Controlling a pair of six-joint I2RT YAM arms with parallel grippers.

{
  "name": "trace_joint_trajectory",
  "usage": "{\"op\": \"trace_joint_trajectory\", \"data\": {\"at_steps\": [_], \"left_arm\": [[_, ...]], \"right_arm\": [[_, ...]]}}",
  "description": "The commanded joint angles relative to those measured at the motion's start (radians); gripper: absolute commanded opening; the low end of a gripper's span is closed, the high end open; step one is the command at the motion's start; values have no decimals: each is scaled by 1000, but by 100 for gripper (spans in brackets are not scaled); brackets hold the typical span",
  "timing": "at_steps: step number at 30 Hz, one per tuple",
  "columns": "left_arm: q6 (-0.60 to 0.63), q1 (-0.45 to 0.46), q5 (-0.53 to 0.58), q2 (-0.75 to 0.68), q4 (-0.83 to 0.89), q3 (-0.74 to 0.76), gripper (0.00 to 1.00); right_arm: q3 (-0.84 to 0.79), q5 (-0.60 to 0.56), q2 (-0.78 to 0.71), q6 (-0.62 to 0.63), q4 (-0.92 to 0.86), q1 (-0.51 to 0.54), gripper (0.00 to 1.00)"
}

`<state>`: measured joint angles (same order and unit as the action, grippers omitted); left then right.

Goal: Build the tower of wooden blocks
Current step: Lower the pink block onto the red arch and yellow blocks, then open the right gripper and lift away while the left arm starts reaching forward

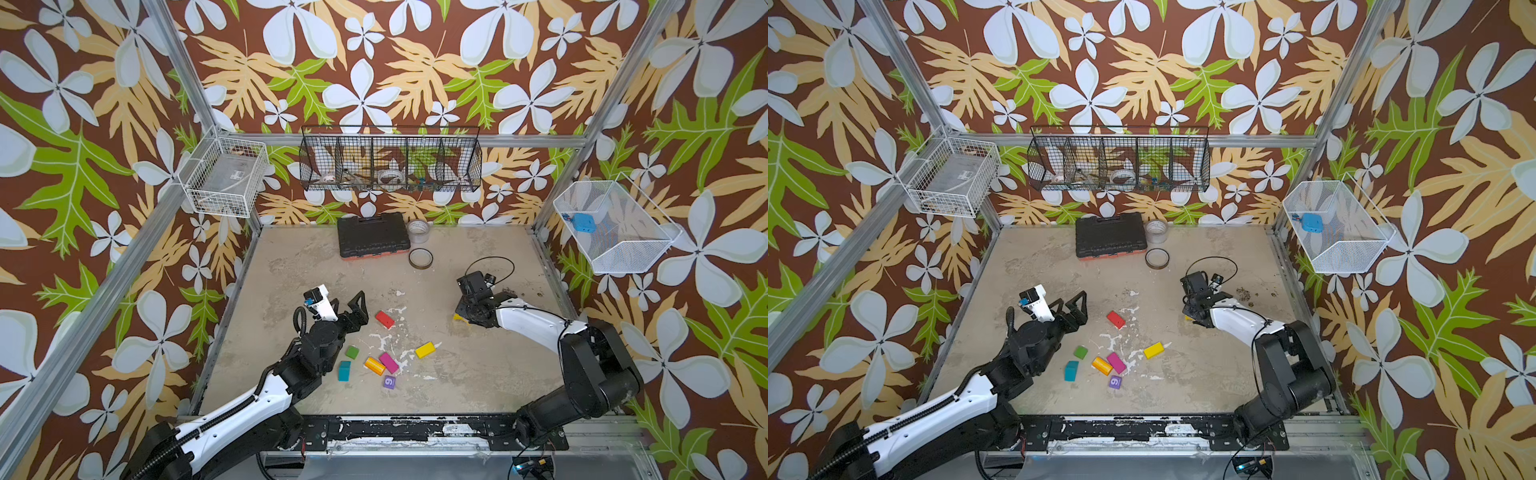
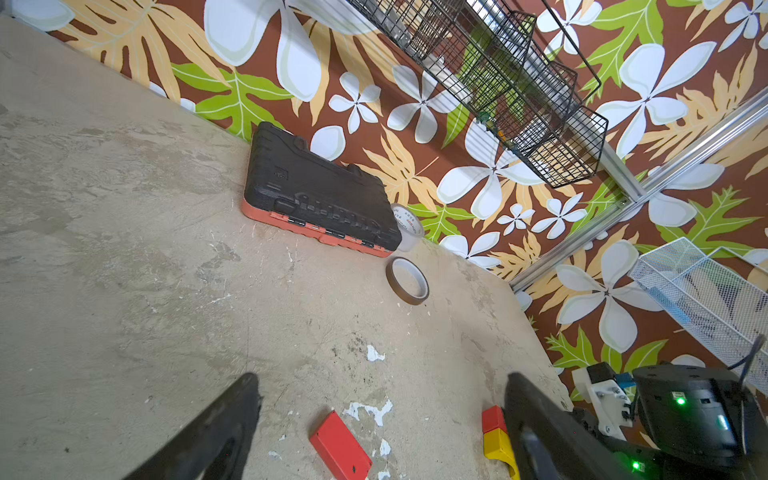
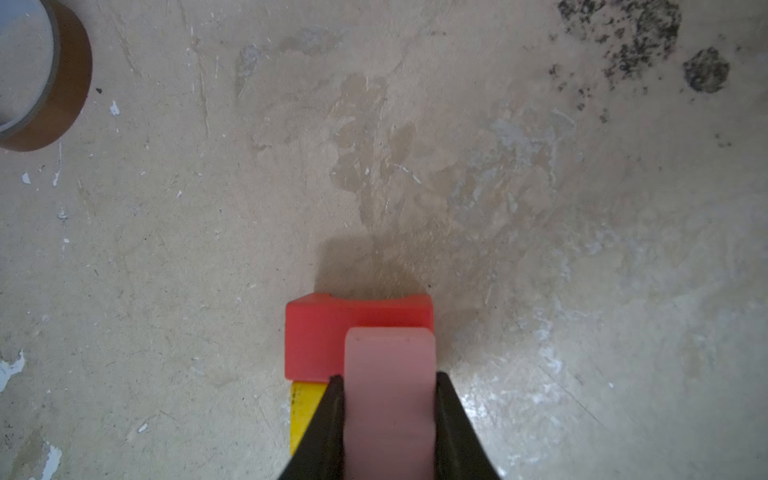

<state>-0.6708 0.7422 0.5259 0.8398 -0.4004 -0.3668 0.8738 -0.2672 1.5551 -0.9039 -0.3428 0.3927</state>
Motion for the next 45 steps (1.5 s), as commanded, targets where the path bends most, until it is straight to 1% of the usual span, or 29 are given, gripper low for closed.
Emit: {"op": "trace_joint_trajectory", "data": {"at_steps": [1, 13, 22, 42, 45], "left_arm": [[16, -2, 14, -1, -14, -9, 93], [17, -1, 16, 1, -13, -9, 93], [16, -1, 11, 2, -15, -10, 93], [16, -1, 10, 5, -14, -11, 93], [16, -1, 10, 7, -18, -11, 93]], "right_arm": [[11, -24, 7, 8, -2, 1, 29], [34, -34, 46, 14, -18, 1, 40], [31, -58, 31, 8, -33, 0, 40], [28, -56, 30, 8, -31, 1, 41], [31, -56, 13, 15, -37, 1, 43]]}}
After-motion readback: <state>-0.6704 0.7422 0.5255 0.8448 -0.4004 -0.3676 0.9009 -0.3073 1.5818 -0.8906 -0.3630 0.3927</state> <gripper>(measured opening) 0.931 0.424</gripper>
